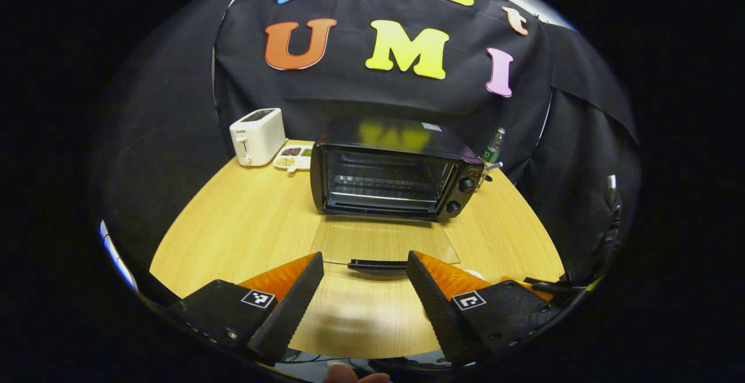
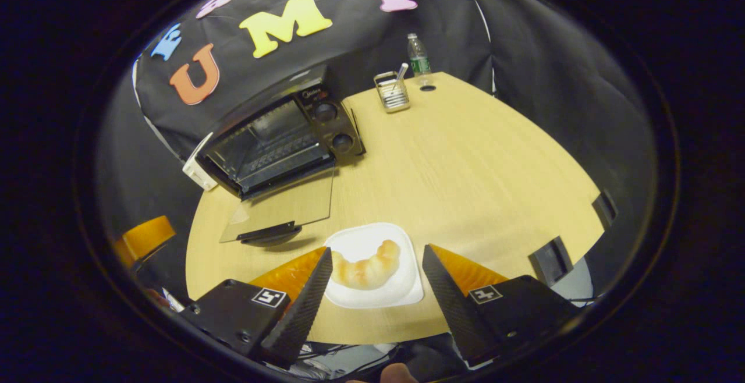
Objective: Open the electric oven with the left hand, put the food in, and close the electric oven.
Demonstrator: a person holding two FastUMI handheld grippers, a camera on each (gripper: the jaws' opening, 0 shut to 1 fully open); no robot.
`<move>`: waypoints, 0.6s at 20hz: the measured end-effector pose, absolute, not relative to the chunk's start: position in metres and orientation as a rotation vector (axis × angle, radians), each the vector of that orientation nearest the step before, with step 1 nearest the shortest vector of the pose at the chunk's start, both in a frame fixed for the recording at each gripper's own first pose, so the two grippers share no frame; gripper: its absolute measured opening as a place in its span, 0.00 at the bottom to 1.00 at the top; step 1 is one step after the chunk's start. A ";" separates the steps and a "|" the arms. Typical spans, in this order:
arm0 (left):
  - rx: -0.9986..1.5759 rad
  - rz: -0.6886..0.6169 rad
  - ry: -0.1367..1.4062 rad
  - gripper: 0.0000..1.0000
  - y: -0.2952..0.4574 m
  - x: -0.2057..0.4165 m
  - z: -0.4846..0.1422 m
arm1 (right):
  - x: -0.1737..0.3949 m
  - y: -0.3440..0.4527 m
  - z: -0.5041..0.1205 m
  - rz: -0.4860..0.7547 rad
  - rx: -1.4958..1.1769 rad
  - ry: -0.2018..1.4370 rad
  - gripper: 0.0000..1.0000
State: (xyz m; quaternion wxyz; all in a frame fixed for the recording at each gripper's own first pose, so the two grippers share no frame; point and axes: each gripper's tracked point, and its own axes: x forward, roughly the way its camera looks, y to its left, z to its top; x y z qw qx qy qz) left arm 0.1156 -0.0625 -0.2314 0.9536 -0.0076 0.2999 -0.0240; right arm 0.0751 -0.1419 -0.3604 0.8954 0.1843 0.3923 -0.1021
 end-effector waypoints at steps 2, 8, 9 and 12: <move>-0.034 -0.032 0.594 0.95 -0.060 0.110 -0.217 | 0.080 -0.140 -0.379 -0.218 0.394 0.847 0.92; -0.120 0.012 0.565 0.95 -0.057 0.099 -0.183 | 0.090 -0.136 -0.422 -0.232 0.401 0.945 0.75; -0.141 0.018 0.561 0.95 -0.059 0.098 -0.178 | 0.089 -0.134 -0.426 -0.230 0.421 0.960 0.72; -0.155 0.041 0.537 0.95 -0.058 0.103 -0.162 | 0.092 -0.130 -0.426 -0.221 0.431 0.979 0.60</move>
